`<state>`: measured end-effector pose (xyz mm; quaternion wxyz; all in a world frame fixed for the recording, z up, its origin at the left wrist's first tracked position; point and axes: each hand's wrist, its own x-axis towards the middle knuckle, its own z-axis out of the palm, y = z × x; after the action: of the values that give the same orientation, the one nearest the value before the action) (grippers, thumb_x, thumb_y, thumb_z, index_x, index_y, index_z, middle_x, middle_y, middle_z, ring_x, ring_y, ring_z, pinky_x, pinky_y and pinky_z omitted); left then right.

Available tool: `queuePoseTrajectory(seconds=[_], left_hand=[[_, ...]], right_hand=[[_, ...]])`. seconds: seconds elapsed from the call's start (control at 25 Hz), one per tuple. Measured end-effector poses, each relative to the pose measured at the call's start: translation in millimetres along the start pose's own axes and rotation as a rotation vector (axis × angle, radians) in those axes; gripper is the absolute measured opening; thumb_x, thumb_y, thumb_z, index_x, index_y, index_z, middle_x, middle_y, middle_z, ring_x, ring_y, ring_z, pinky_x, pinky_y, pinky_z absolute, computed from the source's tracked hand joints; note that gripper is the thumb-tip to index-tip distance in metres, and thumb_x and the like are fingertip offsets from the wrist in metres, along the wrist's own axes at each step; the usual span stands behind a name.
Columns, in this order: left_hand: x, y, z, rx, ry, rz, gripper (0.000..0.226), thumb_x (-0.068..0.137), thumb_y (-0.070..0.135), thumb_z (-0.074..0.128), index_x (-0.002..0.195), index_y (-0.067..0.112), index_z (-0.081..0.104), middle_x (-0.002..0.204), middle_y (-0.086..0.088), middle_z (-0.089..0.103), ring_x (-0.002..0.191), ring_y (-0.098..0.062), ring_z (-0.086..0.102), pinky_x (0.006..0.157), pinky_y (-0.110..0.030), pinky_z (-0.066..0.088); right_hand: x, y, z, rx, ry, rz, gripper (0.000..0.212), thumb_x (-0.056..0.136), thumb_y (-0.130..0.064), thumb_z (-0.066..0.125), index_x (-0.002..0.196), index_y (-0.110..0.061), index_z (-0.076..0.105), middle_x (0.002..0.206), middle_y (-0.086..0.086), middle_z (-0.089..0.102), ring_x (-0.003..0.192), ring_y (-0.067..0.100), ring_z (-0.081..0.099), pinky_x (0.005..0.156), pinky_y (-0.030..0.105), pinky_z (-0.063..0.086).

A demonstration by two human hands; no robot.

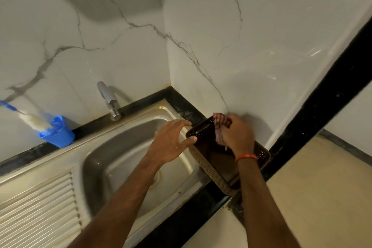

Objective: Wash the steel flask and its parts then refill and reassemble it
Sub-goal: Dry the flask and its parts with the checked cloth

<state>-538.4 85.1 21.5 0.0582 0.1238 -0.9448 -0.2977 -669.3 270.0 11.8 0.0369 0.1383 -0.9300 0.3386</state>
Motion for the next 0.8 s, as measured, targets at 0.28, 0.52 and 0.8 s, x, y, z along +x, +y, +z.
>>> queuePoseTrajectory(seconds=[0.28, 0.52, 0.8], left_hand=[[-23, 7, -51, -0.701, 0.311, -0.168, 0.056, 0.091, 0.057, 0.060, 0.140, 0.031, 0.051, 0.132, 0.010, 0.062, 0.119, -0.006, 0.061, 0.096, -0.029, 0.052], [-59, -27, -88, -0.652, 0.545, -0.244, 0.052, 0.088, 0.047, 0.072, 0.133, 0.029, 0.053, 0.121, 0.014, 0.065, 0.100, 0.007, 0.064, 0.078, -0.015, 0.055], [-136, -86, -110, -0.449, 0.714, -0.436, 0.037, 0.089, 0.042, 0.074, 0.121, 0.030, 0.062, 0.111, 0.015, 0.069, 0.099, 0.002, 0.065, 0.087, -0.023, 0.056]], right_hand=[[-3, -114, -24, 1.213, -0.325, 0.001, 0.027, 0.097, -0.013, 0.050, 0.120, -0.021, 0.063, 0.119, 0.003, 0.068, 0.112, 0.025, 0.064, 0.085, 0.037, 0.057], [-46, -169, 38, 1.578, -0.933, 0.176, 0.057, 0.093, -0.038, 0.058, 0.141, -0.008, 0.052, 0.136, 0.021, 0.060, 0.128, 0.037, 0.056, 0.108, 0.051, 0.044], [-101, -229, 105, 1.361, -1.020, 0.264, 0.044, 0.086, -0.015, 0.069, 0.128, -0.008, 0.060, 0.120, 0.019, 0.070, 0.106, 0.033, 0.070, 0.085, 0.047, 0.058]])
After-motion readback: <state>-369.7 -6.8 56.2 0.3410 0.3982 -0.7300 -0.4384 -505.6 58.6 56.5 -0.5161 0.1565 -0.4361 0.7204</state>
